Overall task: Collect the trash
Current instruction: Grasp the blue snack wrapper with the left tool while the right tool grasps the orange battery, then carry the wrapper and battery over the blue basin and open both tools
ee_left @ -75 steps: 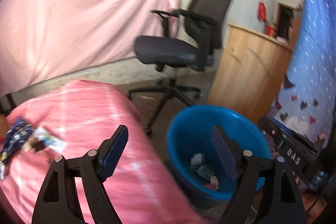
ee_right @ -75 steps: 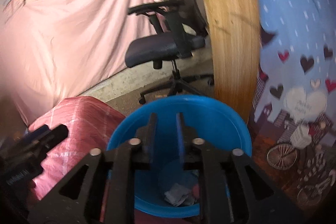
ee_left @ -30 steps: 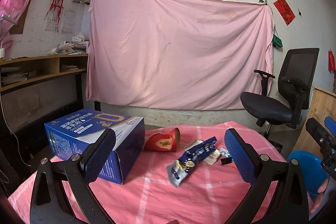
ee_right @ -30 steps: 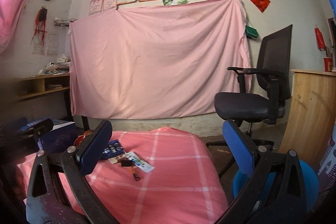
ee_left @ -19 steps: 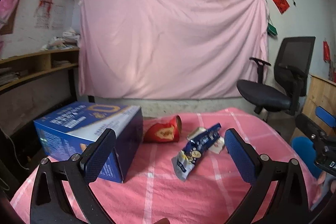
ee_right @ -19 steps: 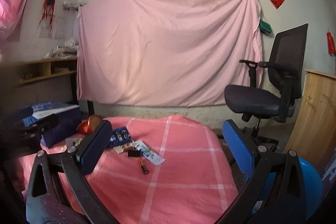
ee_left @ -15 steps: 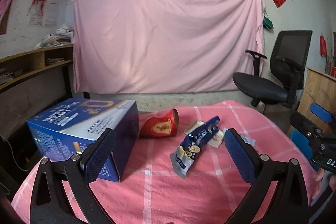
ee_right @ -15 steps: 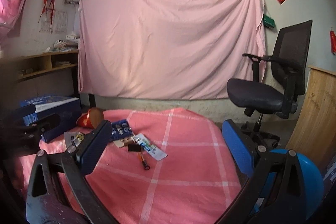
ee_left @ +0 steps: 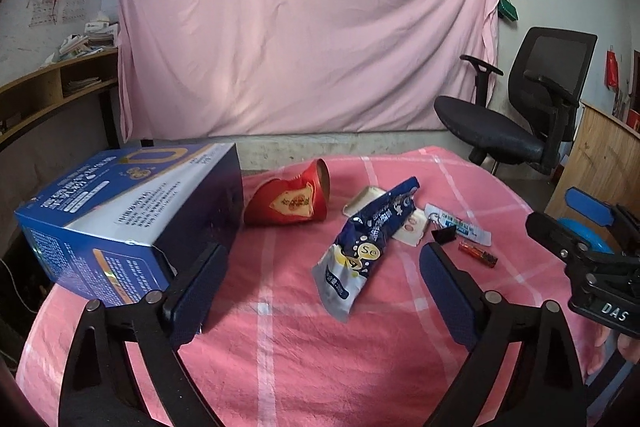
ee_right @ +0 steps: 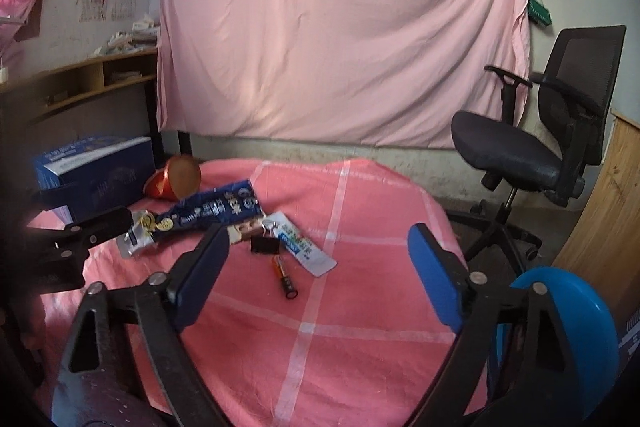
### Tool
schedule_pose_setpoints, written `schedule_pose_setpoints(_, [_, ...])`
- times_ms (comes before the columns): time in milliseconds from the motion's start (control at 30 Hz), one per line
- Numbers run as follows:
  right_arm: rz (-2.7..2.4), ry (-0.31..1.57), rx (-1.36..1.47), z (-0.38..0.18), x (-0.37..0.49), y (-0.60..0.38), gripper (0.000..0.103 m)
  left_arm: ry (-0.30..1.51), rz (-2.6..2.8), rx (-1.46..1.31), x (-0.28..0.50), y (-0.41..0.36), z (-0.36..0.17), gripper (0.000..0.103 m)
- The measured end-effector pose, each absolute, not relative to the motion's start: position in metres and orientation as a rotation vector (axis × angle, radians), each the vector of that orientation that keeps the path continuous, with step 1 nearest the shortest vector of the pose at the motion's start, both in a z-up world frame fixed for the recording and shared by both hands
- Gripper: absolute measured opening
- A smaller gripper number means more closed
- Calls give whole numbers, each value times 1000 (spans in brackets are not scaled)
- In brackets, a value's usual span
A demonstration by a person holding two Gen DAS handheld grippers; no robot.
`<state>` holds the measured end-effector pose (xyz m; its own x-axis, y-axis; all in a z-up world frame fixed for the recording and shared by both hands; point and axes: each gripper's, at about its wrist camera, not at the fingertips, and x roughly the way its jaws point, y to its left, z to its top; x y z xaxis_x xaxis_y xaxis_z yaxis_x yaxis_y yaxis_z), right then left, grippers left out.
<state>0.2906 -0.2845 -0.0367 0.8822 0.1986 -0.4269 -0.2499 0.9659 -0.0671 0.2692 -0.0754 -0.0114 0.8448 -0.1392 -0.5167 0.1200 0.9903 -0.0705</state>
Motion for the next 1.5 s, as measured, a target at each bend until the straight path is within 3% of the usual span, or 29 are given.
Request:
schedule_pose_setpoints(367, [259,586,-106,-51,314,-286,81,657,-171,-65,290,-69,-22,69])
schedule_pose_setpoints(433, [278,635,-106,-56,321,-285,77,682,-184,-70,294,-69,-23,59])
schedule_pose_setpoints(600, [313,733,-110,-67,333,-281,60,755,-205,-84,306,-67,-29,52])
schedule_pose_setpoints(733, [333,805,-100,-76,342,-280,52,778,-210,-85,310,-68,-28,50])
schedule_pose_setpoints(767, [332,810,-97,-77,343,-281,49,779,-213,-86,311,-68,-27,48])
schedule_pose_setpoints(833, [334,814,-87,-77,343,-283,43,784,-213,-86,312,-68,-26,32])
schedule_pose_setpoints(900, [340,815,-82,-78,342,-284,32,788,-211,-94,313,-68,-25,27])
schedule_pose_setpoints(1000, [353,819,-77,-78,340,-284,25,783,-224,-107,311,-68,-23,24])
schedule_pose_setpoints(1500, [383,703,-14,-62,315,-292,23,678,-261,-55,271,-83,-9,19])
